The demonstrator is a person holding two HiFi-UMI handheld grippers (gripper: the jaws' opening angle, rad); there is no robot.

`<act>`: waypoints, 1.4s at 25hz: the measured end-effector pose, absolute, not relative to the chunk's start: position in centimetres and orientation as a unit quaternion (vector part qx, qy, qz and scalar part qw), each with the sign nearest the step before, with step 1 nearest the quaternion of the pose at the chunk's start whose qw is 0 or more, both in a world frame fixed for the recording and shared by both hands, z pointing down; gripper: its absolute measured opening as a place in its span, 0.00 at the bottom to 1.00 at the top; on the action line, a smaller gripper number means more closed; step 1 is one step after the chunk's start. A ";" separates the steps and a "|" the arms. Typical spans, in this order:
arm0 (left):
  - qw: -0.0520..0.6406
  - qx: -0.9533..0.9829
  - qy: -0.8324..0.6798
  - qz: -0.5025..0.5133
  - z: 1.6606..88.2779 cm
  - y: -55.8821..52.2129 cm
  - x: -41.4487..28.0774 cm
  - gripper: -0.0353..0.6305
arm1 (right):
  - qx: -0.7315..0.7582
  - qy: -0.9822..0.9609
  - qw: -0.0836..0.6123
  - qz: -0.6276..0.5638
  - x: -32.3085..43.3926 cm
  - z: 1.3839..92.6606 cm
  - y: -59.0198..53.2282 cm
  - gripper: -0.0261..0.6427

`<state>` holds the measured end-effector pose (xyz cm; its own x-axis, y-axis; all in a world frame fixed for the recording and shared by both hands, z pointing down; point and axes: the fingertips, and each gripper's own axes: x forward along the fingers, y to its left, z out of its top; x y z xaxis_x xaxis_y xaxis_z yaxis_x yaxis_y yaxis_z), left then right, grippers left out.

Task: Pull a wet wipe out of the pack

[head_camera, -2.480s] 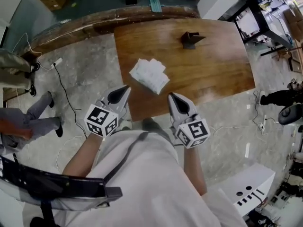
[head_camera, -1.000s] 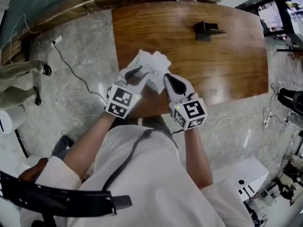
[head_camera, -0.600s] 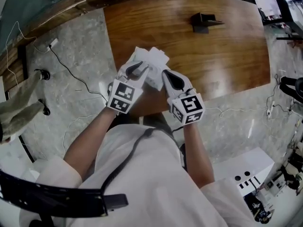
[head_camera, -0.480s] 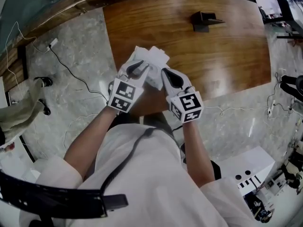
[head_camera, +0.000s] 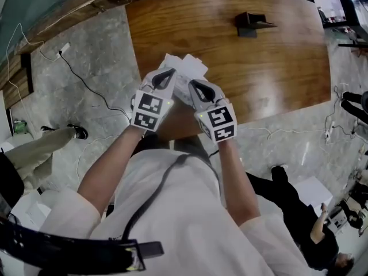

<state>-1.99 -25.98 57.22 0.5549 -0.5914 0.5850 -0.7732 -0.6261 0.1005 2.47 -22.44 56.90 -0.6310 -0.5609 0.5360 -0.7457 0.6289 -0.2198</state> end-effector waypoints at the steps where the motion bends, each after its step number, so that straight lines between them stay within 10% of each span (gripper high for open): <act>1: 0.180 0.862 -0.398 0.257 57.4 -26.1 -2.3 0.06 | 0.370 -0.877 0.218 0.214 2.3 57.1 -22.5 0.08; 35: 0.211 0.862 -0.387 0.251 58.8 -26.7 -3.5 0.06 | 0.336 -0.862 0.351 0.145 0.2 59.4 -23.3 0.06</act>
<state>-3.55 -26.72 58.85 0.5742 -0.5611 0.5962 -0.7733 -0.6108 0.1700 0.21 -23.30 59.40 -0.5274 -0.4776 0.7027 -0.6817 0.7314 -0.0145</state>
